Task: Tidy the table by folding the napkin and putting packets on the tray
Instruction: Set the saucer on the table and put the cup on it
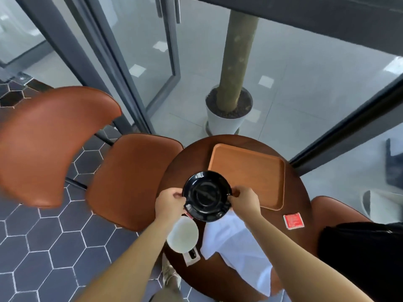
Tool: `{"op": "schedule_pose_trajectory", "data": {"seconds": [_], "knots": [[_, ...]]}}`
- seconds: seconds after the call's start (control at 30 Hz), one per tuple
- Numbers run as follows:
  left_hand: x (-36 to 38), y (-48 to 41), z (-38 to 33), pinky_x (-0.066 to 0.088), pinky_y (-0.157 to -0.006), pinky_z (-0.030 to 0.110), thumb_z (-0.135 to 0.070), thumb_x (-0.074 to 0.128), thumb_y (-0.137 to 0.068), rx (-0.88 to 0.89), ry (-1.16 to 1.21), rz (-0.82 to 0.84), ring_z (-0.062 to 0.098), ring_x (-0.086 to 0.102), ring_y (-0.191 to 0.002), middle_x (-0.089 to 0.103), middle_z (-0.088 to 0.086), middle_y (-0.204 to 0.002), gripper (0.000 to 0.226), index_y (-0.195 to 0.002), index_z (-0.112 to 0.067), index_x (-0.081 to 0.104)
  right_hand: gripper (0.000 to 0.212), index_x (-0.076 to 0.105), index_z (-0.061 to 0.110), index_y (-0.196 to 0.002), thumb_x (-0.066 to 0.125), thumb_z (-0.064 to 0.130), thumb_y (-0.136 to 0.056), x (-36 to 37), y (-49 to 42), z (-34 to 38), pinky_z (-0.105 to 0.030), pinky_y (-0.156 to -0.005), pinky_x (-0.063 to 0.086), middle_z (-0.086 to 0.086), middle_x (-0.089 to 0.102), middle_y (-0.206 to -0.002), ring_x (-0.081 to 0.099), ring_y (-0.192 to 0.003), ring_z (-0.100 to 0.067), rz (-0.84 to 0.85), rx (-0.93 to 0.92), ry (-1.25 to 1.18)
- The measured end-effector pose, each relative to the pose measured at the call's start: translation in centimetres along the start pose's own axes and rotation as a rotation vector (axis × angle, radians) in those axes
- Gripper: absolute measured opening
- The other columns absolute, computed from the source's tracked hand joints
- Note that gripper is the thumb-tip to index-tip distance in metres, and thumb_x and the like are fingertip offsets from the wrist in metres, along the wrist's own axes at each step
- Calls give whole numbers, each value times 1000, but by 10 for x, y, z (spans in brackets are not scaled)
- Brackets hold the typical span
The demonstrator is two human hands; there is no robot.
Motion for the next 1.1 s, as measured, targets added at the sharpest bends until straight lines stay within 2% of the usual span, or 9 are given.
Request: {"op": "schedule_pose_trajectory", "data": {"seconds": [0.1, 0.2, 0.27, 0.43, 0.63, 0.8, 0.9, 1.0, 1.1], "knots": [[-16, -25, 13, 59, -54, 25, 5, 62, -85, -26, 11, -10, 18, 74, -68, 76, 3, -78, 30, -83, -21, 76, 13, 68, 16, -76, 57, 10, -75, 23, -11, 18, -30, -56, 46, -5, 69, -69, 67, -72, -31, 12, 19, 27], [-28, -51, 31, 60, -55, 26, 5, 62, -83, -59, 13, -29, 18, 74, -69, 75, 2, -75, 29, -83, -21, 77, 14, 70, 14, -81, 57, 9, -78, 46, -27, 36, -27, -52, 38, -1, 64, -65, 62, -70, -30, 29, -11, 75], [-32, -70, 46, 61, -55, 29, 5, 61, -80, -82, 29, -41, 23, 74, -70, 74, 5, -72, 30, -79, -20, 77, 16, 71, 12, -88, 58, 8, -80, 62, -40, 47, -29, -57, 41, -2, 63, -68, 60, -74, -30, 34, -29, 135], [-33, -110, 76, 63, -63, 46, -2, 60, -79, -143, 8, -39, 24, 73, -60, 72, 5, -62, 24, -71, -18, 75, 41, 70, 14, -121, 57, 4, -83, 91, -65, 65, -33, -88, 51, -7, 73, -112, 65, -106, -30, -16, -81, 199], [-32, -138, 89, 63, -61, 43, -2, 63, -80, -150, -17, -70, 19, 73, -57, 74, 2, -65, 22, -84, -18, 78, 40, 67, 12, -123, 57, 4, -85, 106, -85, 73, -33, -88, 50, -8, 72, -115, 64, -109, -30, -31, -89, 255], [-25, -150, 93, 61, -78, 45, -2, 59, -82, -113, -62, -64, 28, 74, -81, 76, 10, -85, 30, -105, -11, 76, 42, 66, 12, -126, 57, 3, -86, 110, -95, 71, -34, -91, 50, -9, 71, -117, 63, -111, -31, -27, -66, 268], [-22, -149, 97, 64, -69, 43, -1, 62, -85, -103, -25, -85, 20, 74, -68, 74, 1, -73, 24, -103, -10, 75, 44, 64, 12, -129, 55, 1, -87, 111, -96, 69, -34, -92, 51, -9, 71, -119, 63, -112, -30, -23, -67, 263], [-22, -146, 97, 64, -65, 32, -6, 65, -90, -80, 16, -91, 8, 71, -66, 70, -8, -77, 25, -114, -9, 71, 41, 64, 10, -128, 55, 4, -88, 112, -93, 72, -33, -88, 51, -10, 69, -115, 63, -109, -31, -18, -121, 277], [-23, -142, 93, 61, -80, 39, -13, 64, -93, -24, -19, -60, 15, 72, -77, 71, -1, -92, 33, -125, -9, 65, 42, 62, 11, -130, 58, 7, -89, 115, -82, 73, -35, -91, 51, -9, 64, -120, 60, -108, -28, -27, -189, 312]]}}
Point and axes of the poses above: each hand's wrist, its own y-axis away from the middle knuckle, its own x-axis out of the palm, z = x × y, the point moved 7 cm from there along -y, towards the middle knuckle
